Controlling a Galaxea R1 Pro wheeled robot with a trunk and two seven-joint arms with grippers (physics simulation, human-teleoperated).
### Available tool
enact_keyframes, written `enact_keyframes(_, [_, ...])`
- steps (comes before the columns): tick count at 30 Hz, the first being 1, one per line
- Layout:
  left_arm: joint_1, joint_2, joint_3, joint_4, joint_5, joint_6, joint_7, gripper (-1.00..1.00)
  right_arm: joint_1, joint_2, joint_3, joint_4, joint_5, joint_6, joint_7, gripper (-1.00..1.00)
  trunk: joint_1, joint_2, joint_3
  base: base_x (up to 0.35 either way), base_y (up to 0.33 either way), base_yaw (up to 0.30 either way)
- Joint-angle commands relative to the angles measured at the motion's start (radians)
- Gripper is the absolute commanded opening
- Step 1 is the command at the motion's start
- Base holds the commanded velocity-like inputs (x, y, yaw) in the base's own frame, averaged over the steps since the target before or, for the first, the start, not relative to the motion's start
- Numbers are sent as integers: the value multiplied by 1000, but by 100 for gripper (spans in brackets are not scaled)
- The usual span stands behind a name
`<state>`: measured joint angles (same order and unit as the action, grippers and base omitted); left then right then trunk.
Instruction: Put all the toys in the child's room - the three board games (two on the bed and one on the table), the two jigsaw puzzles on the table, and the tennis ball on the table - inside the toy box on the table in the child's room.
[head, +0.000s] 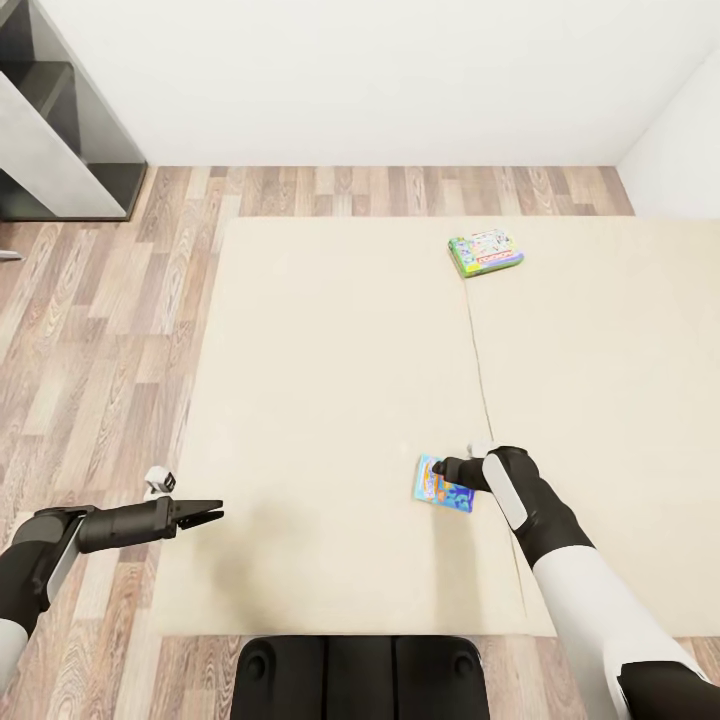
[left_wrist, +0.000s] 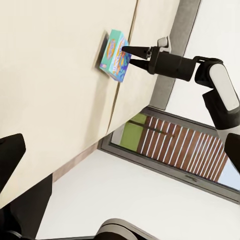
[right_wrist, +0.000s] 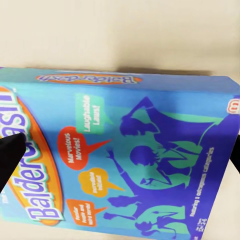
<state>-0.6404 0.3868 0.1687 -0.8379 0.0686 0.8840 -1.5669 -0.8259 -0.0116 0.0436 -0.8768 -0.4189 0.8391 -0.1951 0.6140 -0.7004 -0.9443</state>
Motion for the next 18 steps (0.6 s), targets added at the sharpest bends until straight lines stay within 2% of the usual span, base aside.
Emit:
enact_keyframes(1, [-1, 0, 0, 0, -1, 10, -4, 100, 1, 0, 3, -1, -14, 0, -4, 100, 1, -1, -1, 0, 0, 0])
enact_keyframes(18, [-1, 0, 0, 0, -2, 10, -4, 100, 1, 0, 4, -2, -13, 0, -4, 100, 1, -1, -1, 0, 11, 0])
